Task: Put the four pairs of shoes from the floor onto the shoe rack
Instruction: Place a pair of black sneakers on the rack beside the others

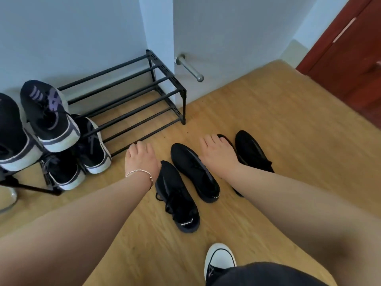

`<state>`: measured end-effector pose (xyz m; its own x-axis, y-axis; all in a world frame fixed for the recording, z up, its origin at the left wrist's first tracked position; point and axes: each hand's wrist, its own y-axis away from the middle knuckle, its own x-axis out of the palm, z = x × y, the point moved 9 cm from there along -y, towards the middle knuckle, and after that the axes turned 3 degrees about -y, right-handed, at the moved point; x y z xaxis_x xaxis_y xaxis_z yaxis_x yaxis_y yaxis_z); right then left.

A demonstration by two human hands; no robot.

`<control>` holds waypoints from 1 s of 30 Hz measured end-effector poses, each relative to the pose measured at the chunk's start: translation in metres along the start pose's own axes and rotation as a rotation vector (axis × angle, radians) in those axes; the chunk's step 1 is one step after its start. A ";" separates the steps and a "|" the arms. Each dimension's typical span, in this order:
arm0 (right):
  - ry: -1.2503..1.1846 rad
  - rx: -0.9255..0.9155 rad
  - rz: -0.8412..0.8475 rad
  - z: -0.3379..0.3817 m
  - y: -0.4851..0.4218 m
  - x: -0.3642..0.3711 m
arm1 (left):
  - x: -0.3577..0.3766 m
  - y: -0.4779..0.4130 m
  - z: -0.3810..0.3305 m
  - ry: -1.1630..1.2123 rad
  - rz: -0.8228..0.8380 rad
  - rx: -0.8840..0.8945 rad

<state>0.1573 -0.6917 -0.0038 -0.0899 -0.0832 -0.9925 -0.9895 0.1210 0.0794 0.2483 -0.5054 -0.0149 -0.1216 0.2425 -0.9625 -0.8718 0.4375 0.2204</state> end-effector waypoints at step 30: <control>-1.314 0.643 0.581 -0.029 0.055 0.177 | 0.201 0.101 -0.033 1.391 0.586 -0.872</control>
<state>0.0837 -0.7282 -0.1727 0.0703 0.9651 -0.2524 -0.6132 0.2414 0.7522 0.1199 -0.4411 -0.1914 -0.3623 -0.8817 -0.3022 -0.4881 -0.0967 0.8674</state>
